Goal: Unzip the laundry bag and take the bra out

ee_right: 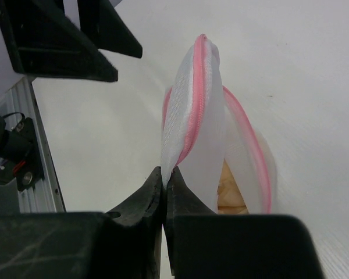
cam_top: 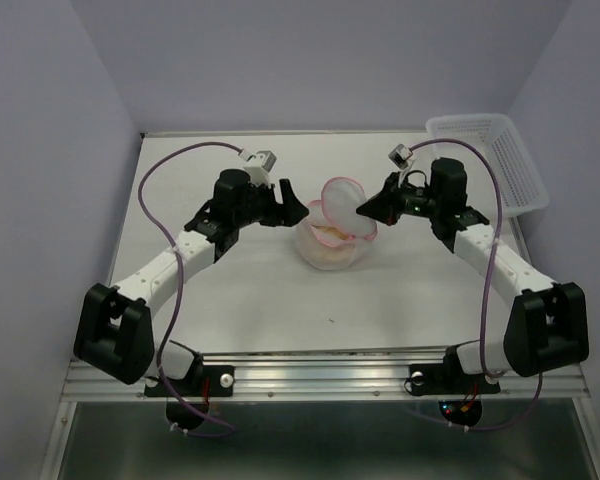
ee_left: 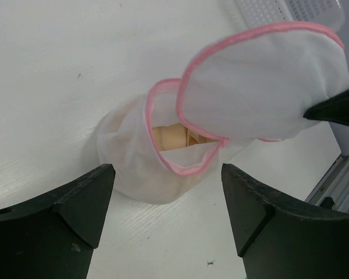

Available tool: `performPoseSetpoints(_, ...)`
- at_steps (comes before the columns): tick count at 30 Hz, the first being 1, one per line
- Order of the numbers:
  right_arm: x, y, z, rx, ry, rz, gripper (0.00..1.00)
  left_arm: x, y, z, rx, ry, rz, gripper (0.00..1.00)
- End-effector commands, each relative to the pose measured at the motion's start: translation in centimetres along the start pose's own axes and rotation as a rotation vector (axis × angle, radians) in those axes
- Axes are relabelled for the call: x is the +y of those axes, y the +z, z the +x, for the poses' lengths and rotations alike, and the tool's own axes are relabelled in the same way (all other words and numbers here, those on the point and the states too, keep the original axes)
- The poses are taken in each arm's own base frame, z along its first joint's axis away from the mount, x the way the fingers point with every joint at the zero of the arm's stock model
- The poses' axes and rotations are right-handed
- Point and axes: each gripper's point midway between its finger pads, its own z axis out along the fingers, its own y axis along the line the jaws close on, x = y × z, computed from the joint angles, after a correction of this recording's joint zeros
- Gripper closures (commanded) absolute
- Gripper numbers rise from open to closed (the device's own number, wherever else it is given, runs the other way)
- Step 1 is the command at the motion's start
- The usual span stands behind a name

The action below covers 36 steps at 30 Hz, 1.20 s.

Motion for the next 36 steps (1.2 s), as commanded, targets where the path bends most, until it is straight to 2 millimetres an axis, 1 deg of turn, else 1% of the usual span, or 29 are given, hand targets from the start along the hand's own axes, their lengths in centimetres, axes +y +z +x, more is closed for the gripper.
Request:
performPoseSetpoints(1,1.5,-0.9,-1.3,-0.023,-0.157,-0.047,0.99,0.4,0.2,-2.6,-0.026,-0.035,-0.053,0.15)
performPoseSetpoints(3,2.0,-1.1,-1.6,-0.031,-0.184,-0.059,0.99,0.8,0.9,-2.2,0.003,0.000,-0.050,0.15)
performPoseSetpoints(5,2.3,-1.2,-1.7,-0.033,-0.196,-0.072,0.99,0.7,1.4,-1.7,0.036,0.013,-0.026,0.14)
performPoseSetpoints(7,2.7,-1.4,-1.8,-0.038,-0.217,-0.084,0.99,1.1,2.3,-1.6,0.069,0.018,-0.036,0.15)
performPoseSetpoints(8,2.7,-1.4,-1.8,-0.039,-0.217,-0.084,0.99,1.5,3.0,-1.5,0.083,0.017,-0.047,0.18)
performPoseSetpoints(10,2.8,-1.5,-1.8,-0.041,-0.221,-0.081,0.99,1.5,3.5,-1.1,0.111,0.021,-0.030,0.19)
performPoseSetpoints(12,2.8,-1.6,-1.8,-0.043,-0.225,-0.081,0.99,1.8,4.2,-0.2,0.143,0.011,-0.018,0.20)
performPoseSetpoints(13,2.9,-1.6,-1.8,-0.042,-0.227,-0.084,0.99,2.6,4.7,0.2,0.149,0.000,-0.051,0.22)
performPoseSetpoints(14,3.0,-1.6,-1.8,-0.042,-0.230,-0.092,0.99,2.8,4.9,0.4,0.154,-0.004,-0.054,0.25)
performPoseSetpoints(16,3.1,-1.6,-1.8,-0.043,-0.235,-0.096,0.99,3.5,5.3,0.8,0.161,-0.011,-0.079,0.33)
performPoseSetpoints(17,3.2,-1.7,-1.7,-0.043,-0.244,-0.102,0.99,3.7,5.7,0.9,0.167,-0.015,-0.083,0.44)
performPoseSetpoints(19,3.4,-1.7,-1.6,-0.042,-0.255,-0.111,0.99,4.0,6.1,0.9,0.171,-0.020,-0.098,0.55)
performPoseSetpoints(20,3.8,-1.9,-1.4,-0.041,-0.277,-0.132,0.99,4.1,6.4,1.2,0.188,-0.030,-0.104,0.69)
performPoseSetpoints(21,4.0,-2.0,-1.2,-0.040,-0.295,-0.146,0.99,4.0,6.6,1.1,0.187,-0.035,-0.100,0.77)
performPoseSetpoints(22,4.3,-2.1,-0.9,-0.037,-0.313,-0.161,0.99,3.9,6.8,1.0,0.187,-0.035,-0.095,0.82)
performPoseSetpoints(23,5.0,-2.0,-0.2,-0.022,-0.331,-0.193,0.99,3.8,7.1,0.7,0.185,-0.036,-0.089,0.89)
performPoseSetpoints(25,5.4,-2.1,0.5,-0.018,-0.393,-0.201,0.99,3.6,7.3,0.3,0.176,-0.042,-0.090,1.00)
performPoseSetpoints(26,5.9,-2.1,1.7,0.017,-0.418,-0.227,0.99,3.4,7.4,0.0,0.171,-0.044,-0.087,1.00)
performPoseSetpoints(28,6.5,-2.0,2.4,0.054,-0.448,-0.235,0.99,2.9,7.4,0.0,0.170,-0.046,-0.076,1.00)
performPoseSetpoints(29,6.9,-1.5,3.4,0.096,-0.446,-0.227,0.99,2.7,7.4,-0.2,0.166,-0.044,-0.072,1.00)
performPoseSetpoints(30,7.2,-1.3,3.8,0.118,-0.493,-0.231,0.99,2.3,7.4,-0.1,0.167,-0.043,-0.066,1.00)
performPoseSetpoints(31,7.9,-0.6,5.1,0.169,-0.513,-0.224,0.97,2.2,7.2,0.0,0.168,-0.042,-0.064,1.00)
performPoseSetpoints(32,7.9,-0.7,5.2,0.176,-0.507,-0.224,0.94,2.1,7.3,0.0,0.169,-0.043,-0.064,1.00)
performPoseSetpoints(33,8.8,0.1,6.1,0.209,-0.540,-0.219,0.92,2.0,7.1,0.1,0.169,-0.042,-0.063,1.00)
performPoseSetpoints(34,9.2,0.2,6.8,0.236,-0.547,-0.213,0.90,1.9,7.0,0.2,0.170,-0.041,-0.062,1.00)
performPoseSetpoints(35,8.9,0.5,7.3,0.261,-0.562,-0.174,0.87,1.9,6.8,0.3,0.171,-0.044,-0.061,1.00)
performPoseSetpoints(36,9.9,0.9,8.1,0.283,-0.568,-0.186,0.87,1.8,6.8,0.4,0.173,-0.044,-0.059,1.00)
